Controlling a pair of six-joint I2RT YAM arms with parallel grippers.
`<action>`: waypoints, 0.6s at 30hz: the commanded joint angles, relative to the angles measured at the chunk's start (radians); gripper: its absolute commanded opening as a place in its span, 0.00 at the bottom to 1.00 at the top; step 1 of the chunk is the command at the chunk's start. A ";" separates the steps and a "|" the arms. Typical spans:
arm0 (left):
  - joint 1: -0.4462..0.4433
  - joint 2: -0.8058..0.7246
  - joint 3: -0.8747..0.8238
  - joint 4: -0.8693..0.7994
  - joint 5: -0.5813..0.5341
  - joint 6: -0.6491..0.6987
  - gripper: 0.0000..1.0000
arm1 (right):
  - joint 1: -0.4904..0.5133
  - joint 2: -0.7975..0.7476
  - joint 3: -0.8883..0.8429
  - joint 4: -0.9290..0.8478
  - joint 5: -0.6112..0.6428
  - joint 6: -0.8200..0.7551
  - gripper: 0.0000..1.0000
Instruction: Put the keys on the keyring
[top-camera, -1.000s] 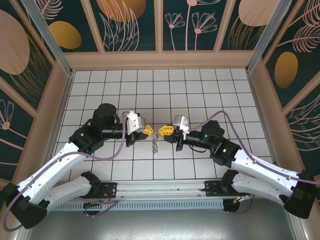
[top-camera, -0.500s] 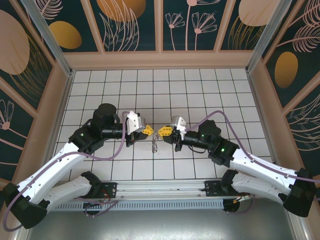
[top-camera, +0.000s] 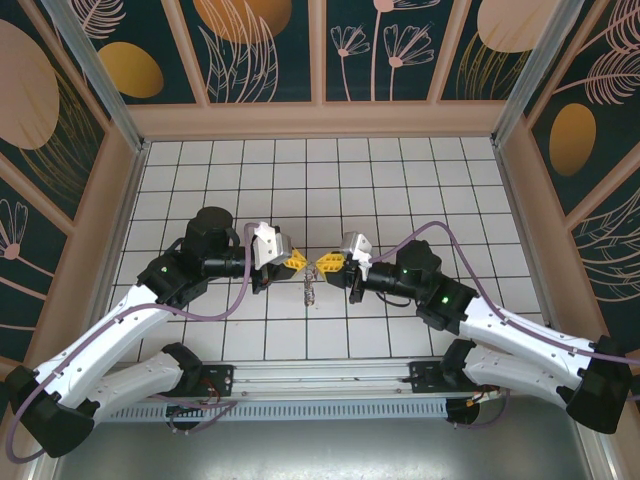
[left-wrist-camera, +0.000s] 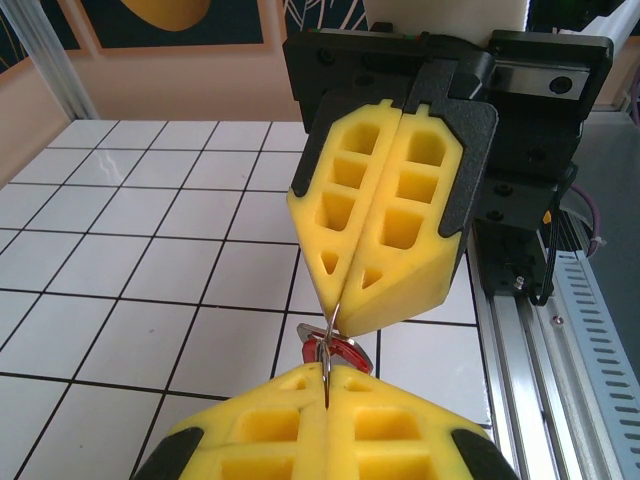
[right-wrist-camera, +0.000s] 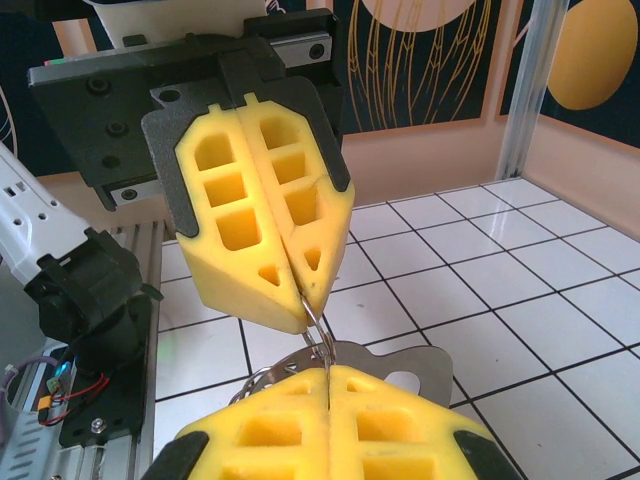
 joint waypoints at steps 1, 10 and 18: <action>-0.003 -0.003 0.001 0.015 0.020 0.013 0.00 | 0.009 0.002 0.014 0.020 0.020 -0.010 0.00; -0.003 -0.005 0.000 0.015 0.018 0.014 0.00 | 0.010 0.004 0.013 0.032 0.025 -0.010 0.00; -0.003 -0.008 -0.001 0.015 0.017 0.014 0.00 | 0.011 -0.001 0.014 0.030 0.032 -0.009 0.00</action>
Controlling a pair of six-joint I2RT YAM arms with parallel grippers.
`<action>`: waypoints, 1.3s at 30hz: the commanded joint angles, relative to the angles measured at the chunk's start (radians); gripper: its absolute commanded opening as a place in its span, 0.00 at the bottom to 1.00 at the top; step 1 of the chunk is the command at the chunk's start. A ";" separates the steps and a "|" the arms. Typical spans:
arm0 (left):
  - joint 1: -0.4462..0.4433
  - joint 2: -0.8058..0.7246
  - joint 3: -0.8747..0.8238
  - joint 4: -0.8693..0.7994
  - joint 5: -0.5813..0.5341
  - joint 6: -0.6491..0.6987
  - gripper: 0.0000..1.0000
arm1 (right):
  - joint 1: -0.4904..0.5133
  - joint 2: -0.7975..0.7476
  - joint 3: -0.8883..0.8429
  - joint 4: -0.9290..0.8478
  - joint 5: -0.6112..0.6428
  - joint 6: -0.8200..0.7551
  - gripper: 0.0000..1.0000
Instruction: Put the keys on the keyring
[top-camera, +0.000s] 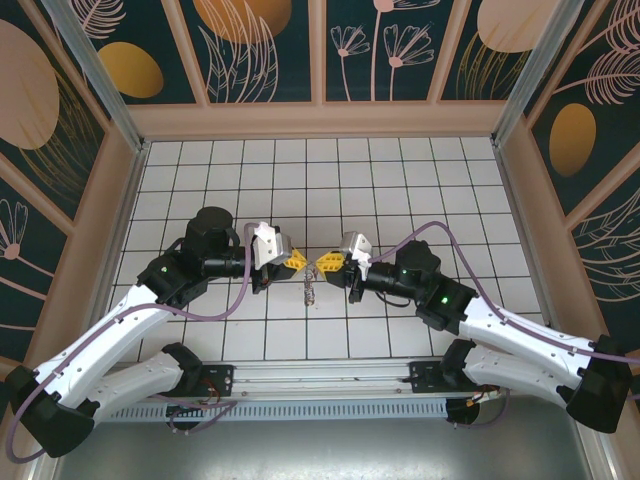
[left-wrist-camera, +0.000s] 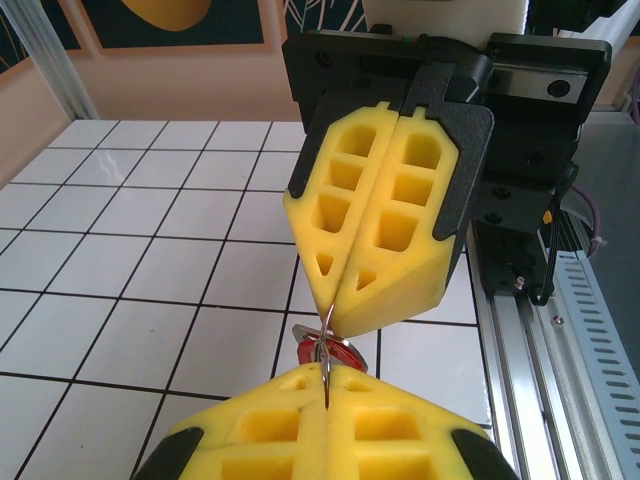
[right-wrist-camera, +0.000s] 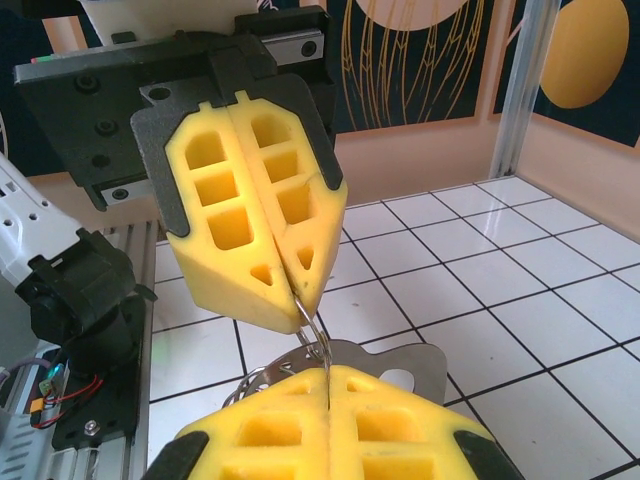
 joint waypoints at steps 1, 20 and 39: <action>-0.003 -0.007 0.000 0.014 0.019 0.013 0.00 | 0.007 -0.001 0.016 0.031 0.011 -0.009 0.00; -0.004 -0.002 0.001 0.015 0.021 0.015 0.00 | 0.006 0.008 0.019 0.045 0.000 -0.008 0.00; -0.004 0.003 0.001 0.015 0.023 0.015 0.00 | 0.011 0.012 0.034 0.068 -0.006 -0.015 0.00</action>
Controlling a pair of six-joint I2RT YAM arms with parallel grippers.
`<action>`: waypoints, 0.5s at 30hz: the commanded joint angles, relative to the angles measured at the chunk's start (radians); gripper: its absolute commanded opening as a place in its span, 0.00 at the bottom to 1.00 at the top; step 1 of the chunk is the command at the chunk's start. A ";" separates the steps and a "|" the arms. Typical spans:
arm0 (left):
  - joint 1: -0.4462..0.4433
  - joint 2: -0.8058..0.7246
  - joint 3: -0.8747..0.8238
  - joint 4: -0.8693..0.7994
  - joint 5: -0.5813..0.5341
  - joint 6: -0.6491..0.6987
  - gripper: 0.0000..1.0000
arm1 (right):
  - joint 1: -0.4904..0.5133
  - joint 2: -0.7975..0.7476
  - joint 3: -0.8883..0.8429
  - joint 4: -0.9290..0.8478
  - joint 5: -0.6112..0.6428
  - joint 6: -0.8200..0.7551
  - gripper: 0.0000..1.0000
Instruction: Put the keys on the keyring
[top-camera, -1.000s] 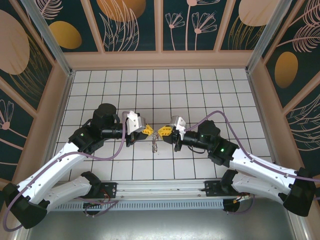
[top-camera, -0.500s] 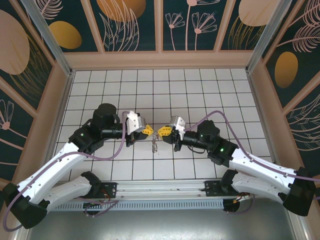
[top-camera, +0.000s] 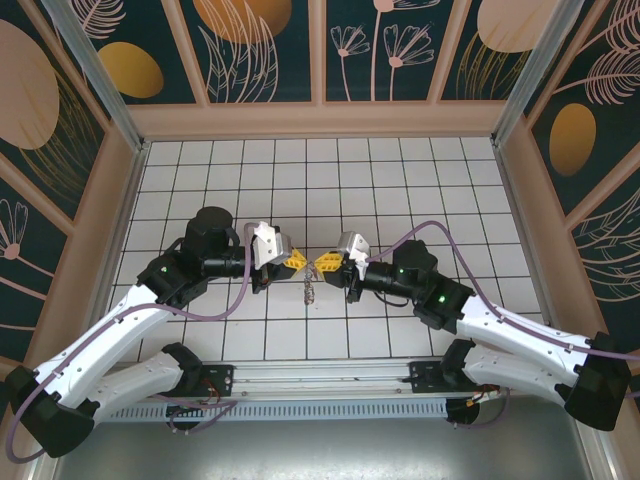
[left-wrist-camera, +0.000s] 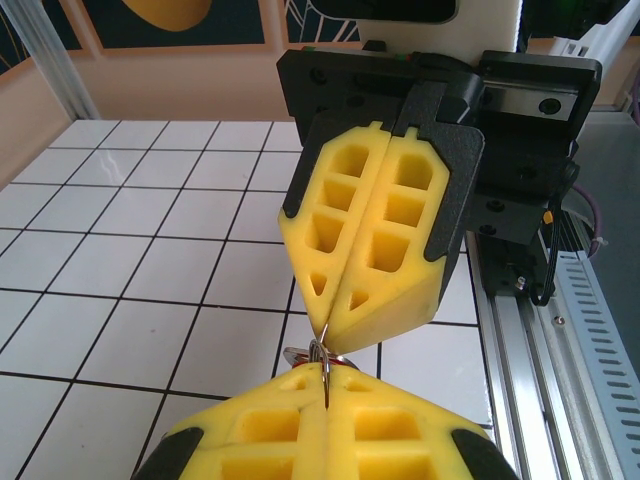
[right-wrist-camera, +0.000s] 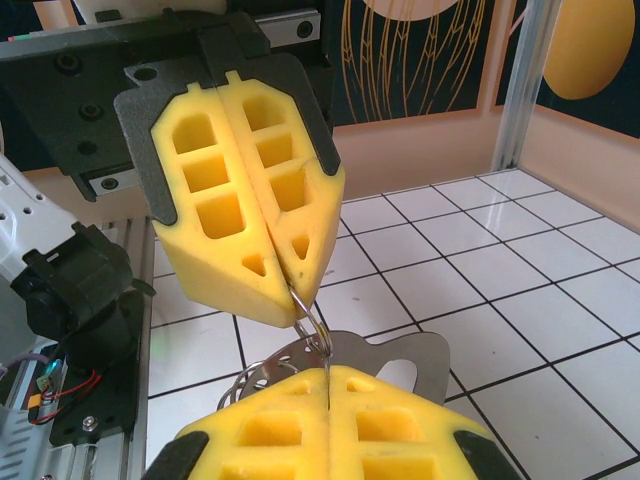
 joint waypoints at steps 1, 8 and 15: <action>-0.004 0.004 0.001 0.015 0.024 0.015 0.00 | 0.012 -0.011 0.034 0.060 -0.005 -0.014 0.00; -0.003 0.009 0.002 0.013 0.023 0.016 0.00 | 0.013 -0.006 0.041 0.064 -0.009 -0.020 0.00; -0.004 0.012 0.004 0.013 0.024 0.016 0.00 | 0.016 -0.002 0.048 0.072 -0.009 -0.022 0.00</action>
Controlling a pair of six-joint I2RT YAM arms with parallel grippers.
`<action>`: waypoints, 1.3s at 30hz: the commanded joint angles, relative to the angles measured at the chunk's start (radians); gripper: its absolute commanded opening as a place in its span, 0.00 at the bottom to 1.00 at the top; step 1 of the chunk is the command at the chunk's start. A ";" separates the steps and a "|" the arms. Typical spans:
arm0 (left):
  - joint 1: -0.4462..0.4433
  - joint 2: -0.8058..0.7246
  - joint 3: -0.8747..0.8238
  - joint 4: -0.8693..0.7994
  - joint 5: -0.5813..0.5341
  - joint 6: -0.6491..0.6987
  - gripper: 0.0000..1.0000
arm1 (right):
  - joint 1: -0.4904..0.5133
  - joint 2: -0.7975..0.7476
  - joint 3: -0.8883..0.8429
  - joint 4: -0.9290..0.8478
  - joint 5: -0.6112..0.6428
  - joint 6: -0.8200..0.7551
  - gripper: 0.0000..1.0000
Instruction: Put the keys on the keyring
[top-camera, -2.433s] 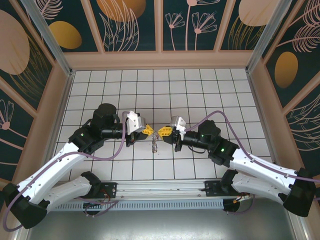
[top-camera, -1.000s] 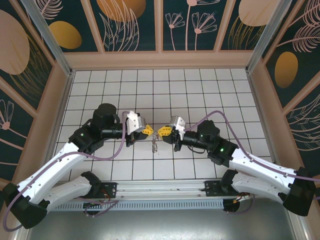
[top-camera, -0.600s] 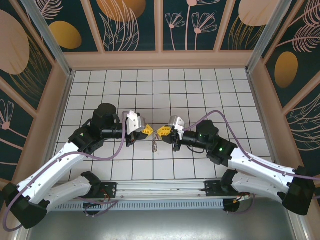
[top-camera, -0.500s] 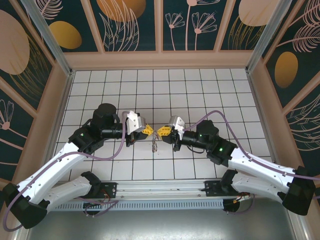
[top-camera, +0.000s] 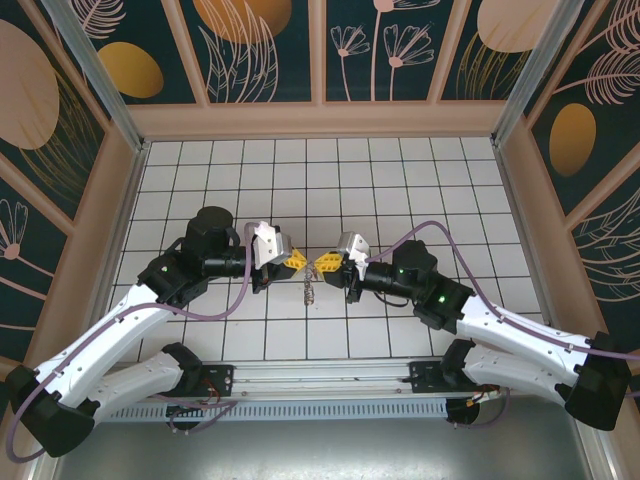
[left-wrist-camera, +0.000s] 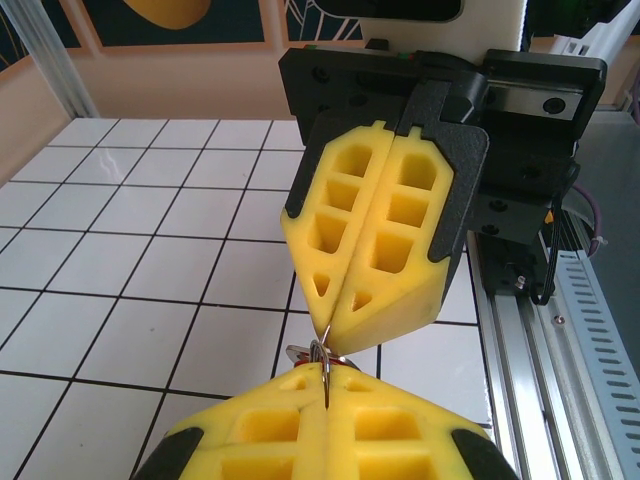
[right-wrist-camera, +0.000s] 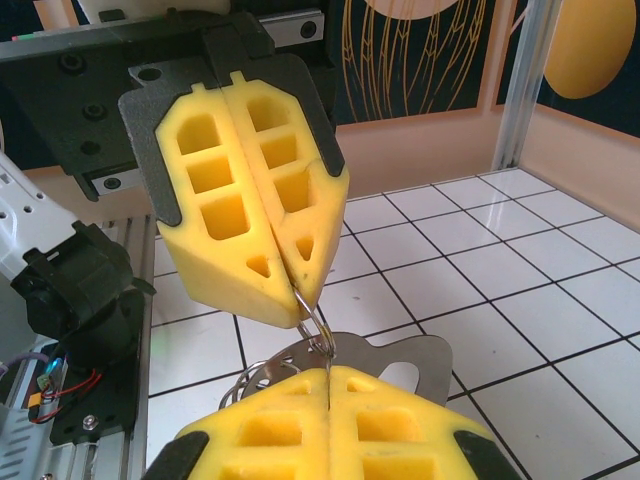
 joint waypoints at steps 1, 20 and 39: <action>-0.003 0.010 0.004 0.013 0.023 0.016 0.00 | 0.014 -0.002 0.048 0.074 -0.012 -0.021 0.00; -0.004 0.016 0.004 0.009 0.022 0.018 0.00 | 0.039 0.014 0.064 0.096 -0.010 -0.033 0.00; -0.003 0.001 0.000 0.016 0.008 0.013 0.00 | 0.055 -0.087 0.016 -0.035 0.085 -0.030 0.00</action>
